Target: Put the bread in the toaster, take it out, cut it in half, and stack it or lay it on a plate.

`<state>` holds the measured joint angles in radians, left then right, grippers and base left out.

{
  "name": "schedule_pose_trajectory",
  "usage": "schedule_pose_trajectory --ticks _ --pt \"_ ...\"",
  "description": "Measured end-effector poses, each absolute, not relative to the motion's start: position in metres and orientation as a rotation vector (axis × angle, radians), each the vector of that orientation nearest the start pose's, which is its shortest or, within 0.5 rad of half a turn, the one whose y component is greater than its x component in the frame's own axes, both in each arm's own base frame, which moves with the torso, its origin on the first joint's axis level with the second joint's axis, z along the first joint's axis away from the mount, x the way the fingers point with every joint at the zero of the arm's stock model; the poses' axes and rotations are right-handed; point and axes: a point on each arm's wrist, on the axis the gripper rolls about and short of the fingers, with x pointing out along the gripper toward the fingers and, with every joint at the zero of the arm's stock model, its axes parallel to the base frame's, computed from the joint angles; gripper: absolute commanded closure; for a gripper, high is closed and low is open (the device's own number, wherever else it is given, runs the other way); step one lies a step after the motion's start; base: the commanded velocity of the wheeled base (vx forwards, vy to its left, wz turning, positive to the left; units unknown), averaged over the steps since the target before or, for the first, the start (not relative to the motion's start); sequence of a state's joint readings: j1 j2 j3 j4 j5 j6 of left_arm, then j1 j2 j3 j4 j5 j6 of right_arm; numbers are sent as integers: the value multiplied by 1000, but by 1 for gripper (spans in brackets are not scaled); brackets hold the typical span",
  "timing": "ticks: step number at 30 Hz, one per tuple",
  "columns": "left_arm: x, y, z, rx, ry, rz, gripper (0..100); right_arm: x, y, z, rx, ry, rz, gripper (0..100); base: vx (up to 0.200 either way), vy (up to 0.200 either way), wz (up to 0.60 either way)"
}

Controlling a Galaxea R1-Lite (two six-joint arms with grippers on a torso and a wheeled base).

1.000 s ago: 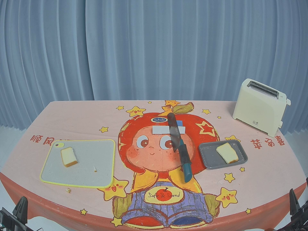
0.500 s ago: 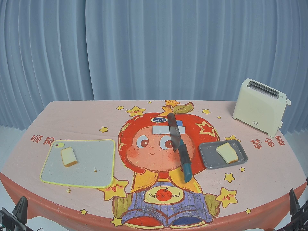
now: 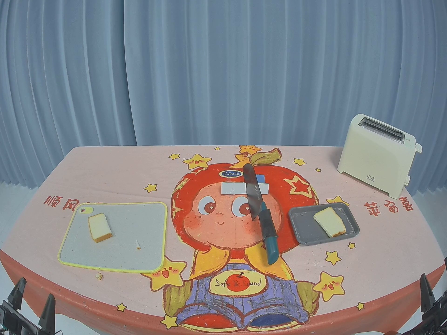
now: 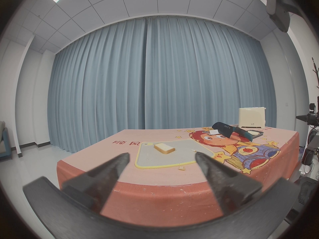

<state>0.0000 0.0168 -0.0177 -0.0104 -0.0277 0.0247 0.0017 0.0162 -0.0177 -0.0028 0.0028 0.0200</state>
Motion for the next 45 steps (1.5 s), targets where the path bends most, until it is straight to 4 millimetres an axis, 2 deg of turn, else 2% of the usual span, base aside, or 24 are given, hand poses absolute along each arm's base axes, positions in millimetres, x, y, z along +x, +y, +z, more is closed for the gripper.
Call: schedule_pose_trajectory --ticks 28,37,45 --pt "-23 0 84 20 -33 -21 0 -23 0 81 20 -4 6 0 0 0 0" --pt "-27 -1 108 34 -269 -19 0 -23 0 81 20 -4 5 0 0 0 0" --pt "-27 -1 109 47 -276 -22 0 -23 0 81 20 -4 5 0 0 0 0"
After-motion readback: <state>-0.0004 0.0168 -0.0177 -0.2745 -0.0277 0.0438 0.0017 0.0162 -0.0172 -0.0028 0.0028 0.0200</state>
